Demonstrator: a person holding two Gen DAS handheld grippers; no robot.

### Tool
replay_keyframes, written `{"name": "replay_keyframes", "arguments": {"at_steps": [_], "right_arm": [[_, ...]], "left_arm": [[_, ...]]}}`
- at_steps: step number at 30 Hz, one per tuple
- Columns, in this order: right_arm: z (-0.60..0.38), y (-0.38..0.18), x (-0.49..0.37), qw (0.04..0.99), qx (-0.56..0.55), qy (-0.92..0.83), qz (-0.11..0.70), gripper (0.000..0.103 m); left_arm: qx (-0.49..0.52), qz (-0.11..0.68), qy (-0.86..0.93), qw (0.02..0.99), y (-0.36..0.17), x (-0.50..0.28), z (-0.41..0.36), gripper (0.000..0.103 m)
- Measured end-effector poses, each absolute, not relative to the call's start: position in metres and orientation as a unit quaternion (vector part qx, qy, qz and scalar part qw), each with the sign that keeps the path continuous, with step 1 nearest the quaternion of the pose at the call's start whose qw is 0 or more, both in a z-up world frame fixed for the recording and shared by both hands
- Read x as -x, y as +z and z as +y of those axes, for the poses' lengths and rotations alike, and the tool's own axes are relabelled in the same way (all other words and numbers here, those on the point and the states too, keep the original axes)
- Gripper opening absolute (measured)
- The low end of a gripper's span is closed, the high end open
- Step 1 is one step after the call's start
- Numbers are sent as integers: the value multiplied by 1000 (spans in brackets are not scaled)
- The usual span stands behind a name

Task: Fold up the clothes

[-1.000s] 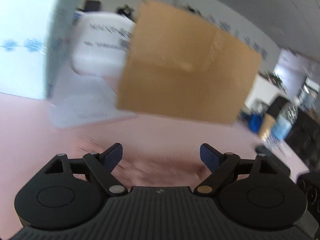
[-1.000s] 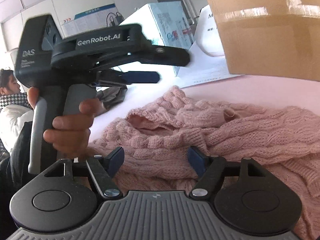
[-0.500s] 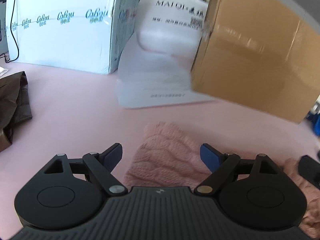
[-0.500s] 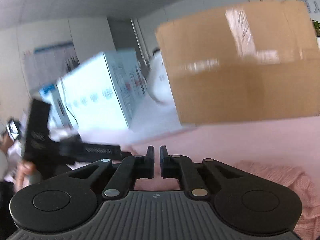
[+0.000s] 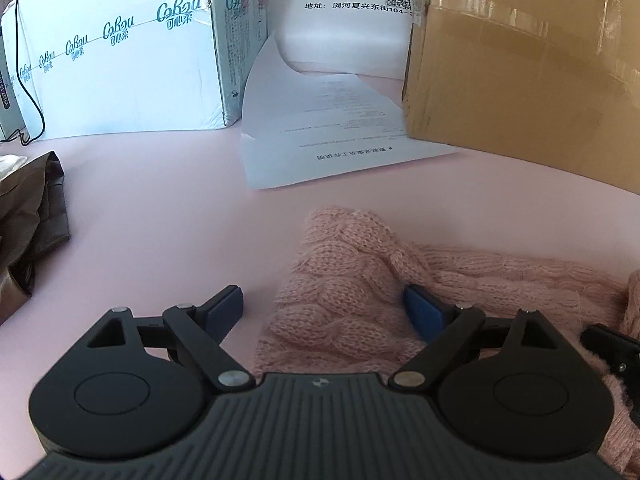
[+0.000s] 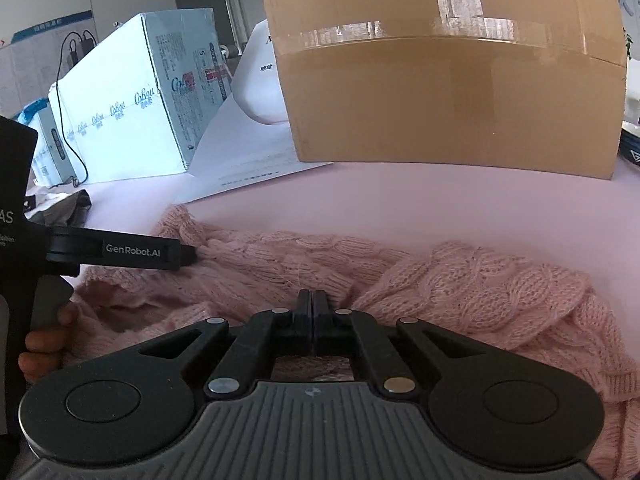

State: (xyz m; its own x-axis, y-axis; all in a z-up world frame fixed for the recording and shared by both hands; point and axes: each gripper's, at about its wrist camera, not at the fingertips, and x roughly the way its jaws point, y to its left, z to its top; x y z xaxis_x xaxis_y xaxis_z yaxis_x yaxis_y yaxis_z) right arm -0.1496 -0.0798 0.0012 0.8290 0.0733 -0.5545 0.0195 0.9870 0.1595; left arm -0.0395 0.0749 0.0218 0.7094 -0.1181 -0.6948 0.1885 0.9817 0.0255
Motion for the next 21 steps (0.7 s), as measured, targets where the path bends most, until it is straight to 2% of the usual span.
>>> {"name": "replay_keyframes", "arguments": {"at_steps": [4,9,18,19,21], "right_arm": [[-84,2,155,954,-76,11,290,0],[-85,3,155,954,-78,13,288,0],[-97,1,155,950,-130,35,282,5],[-98,1,155,949,-137,40,281,9],[-99,1,156,948,-144,57,278,27]], "left_arm": [[-47,372,-80,924,23,41,74,89],[-39,370,-61,926,20,42,74,103],[-33,360,-54,931,19,45,74,103],[-33,359,-54,931,19,46,74,103],[-33,358,-53,932,19,46,74,103]]}}
